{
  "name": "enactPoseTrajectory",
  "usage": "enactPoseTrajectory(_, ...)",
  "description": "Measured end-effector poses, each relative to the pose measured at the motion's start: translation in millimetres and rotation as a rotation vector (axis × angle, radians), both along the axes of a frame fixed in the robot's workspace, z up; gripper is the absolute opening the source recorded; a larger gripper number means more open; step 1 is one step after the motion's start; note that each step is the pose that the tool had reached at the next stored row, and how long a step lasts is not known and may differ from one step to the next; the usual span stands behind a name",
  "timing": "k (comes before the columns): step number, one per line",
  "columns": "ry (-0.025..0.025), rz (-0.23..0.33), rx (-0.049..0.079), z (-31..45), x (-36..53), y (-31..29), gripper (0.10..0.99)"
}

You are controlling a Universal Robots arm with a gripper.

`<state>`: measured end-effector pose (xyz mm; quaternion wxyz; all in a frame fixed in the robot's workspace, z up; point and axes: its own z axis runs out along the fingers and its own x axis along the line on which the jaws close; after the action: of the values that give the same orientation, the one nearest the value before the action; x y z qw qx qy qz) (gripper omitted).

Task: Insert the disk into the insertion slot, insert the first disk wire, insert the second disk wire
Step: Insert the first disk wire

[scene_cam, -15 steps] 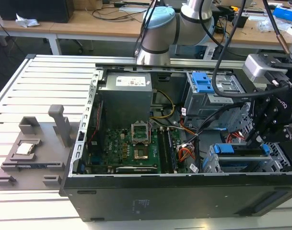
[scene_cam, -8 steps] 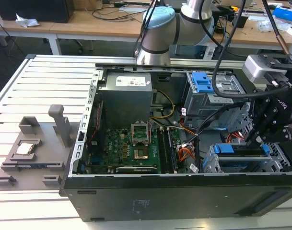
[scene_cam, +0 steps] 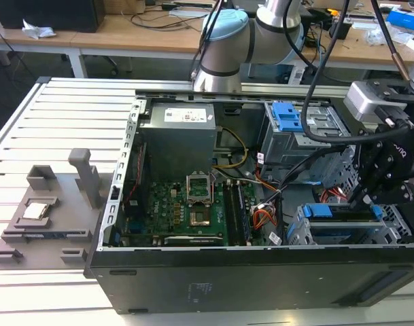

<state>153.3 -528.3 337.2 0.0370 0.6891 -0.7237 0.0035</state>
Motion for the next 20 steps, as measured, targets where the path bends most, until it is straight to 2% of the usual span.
enactPoseTrajectory(2, 0.0, 0.0, 0.0, -0.2, 0.0, 0.0, 0.184)
enactPoseTrajectory(3, 0.0001, 0.0, 0.0, -0.2, 0.0, 0.0, 0.247)
enactPoseTrajectory(6, 0.0, 0.0, 0.0, 0.0, 0.0, 0.0, 0.247)
enactPoseTrajectory(8, 0.0001, 0.0, 0.0, 5.3, 0.0, 0.0, 0.247)
enactPoseTrajectory(18, 0.0001, 0.0, 0.0, 20.1, 0.0, 0.0, 0.247)
enactPoseTrajectory(20, 0.0001, 0.0, 0.0, 20.2, 0.0, 0.2, 0.247)
